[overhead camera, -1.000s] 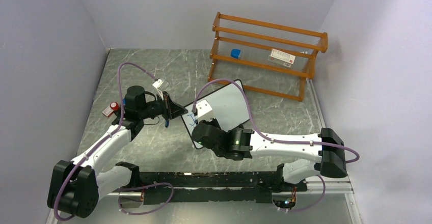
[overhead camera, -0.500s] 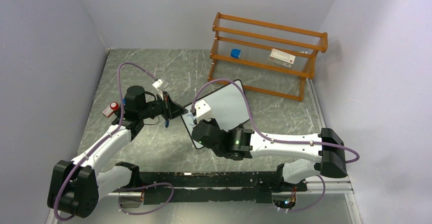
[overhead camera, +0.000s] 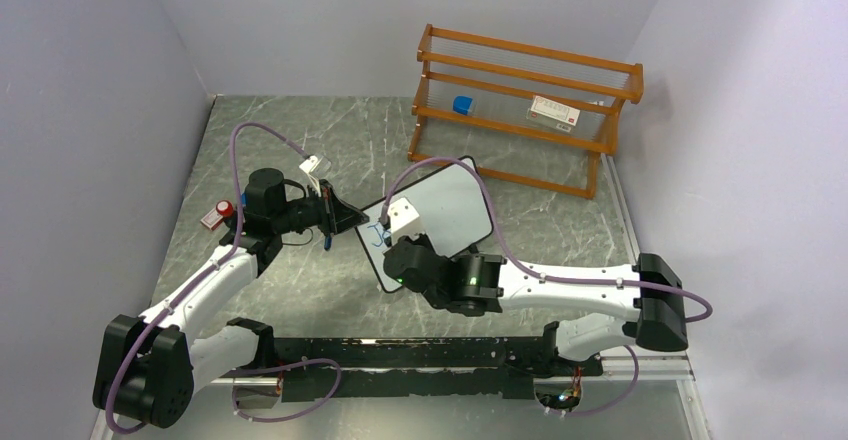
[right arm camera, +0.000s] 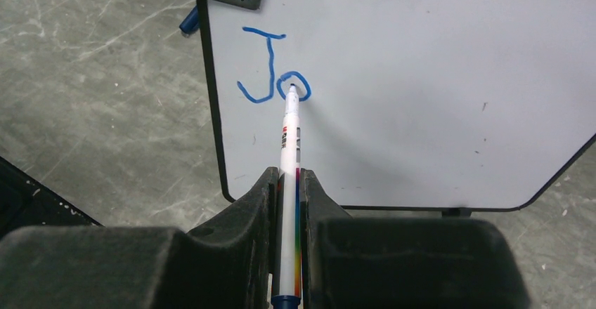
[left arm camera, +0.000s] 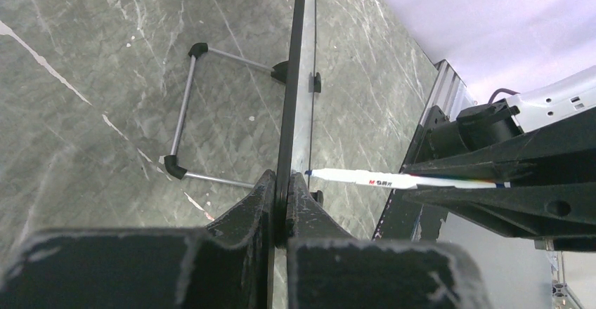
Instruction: Write a sentence on the whiteboard
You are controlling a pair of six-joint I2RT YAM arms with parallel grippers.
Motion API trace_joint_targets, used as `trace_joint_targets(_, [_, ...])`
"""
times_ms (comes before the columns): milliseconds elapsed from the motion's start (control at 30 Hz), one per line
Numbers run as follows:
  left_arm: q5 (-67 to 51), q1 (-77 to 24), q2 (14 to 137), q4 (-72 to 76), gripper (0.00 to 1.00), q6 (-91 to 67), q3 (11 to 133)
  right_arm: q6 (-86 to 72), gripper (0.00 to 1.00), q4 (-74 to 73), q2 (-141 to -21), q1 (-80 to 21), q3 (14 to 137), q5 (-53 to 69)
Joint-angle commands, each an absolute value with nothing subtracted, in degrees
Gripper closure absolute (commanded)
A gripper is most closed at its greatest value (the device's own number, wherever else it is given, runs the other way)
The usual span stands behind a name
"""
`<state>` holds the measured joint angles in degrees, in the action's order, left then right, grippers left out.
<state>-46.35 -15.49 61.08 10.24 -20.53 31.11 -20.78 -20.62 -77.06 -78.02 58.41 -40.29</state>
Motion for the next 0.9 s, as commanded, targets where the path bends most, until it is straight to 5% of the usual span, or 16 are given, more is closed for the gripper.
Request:
trace_joint_targets(0, [-41.4, -14.94, 62.49, 7.38, 0.95, -17.25, 31.11, -21.48, 1.0, -19.92, -73.45, -77.53, 56.53, -43.2])
trace_joint_targets(867, [-41.53, -14.94, 62.57, 7.21, 0.95, -17.14, 31.12, -20.2, 1.0, -17.1, -76.14, -76.35, 56.6, -42.49])
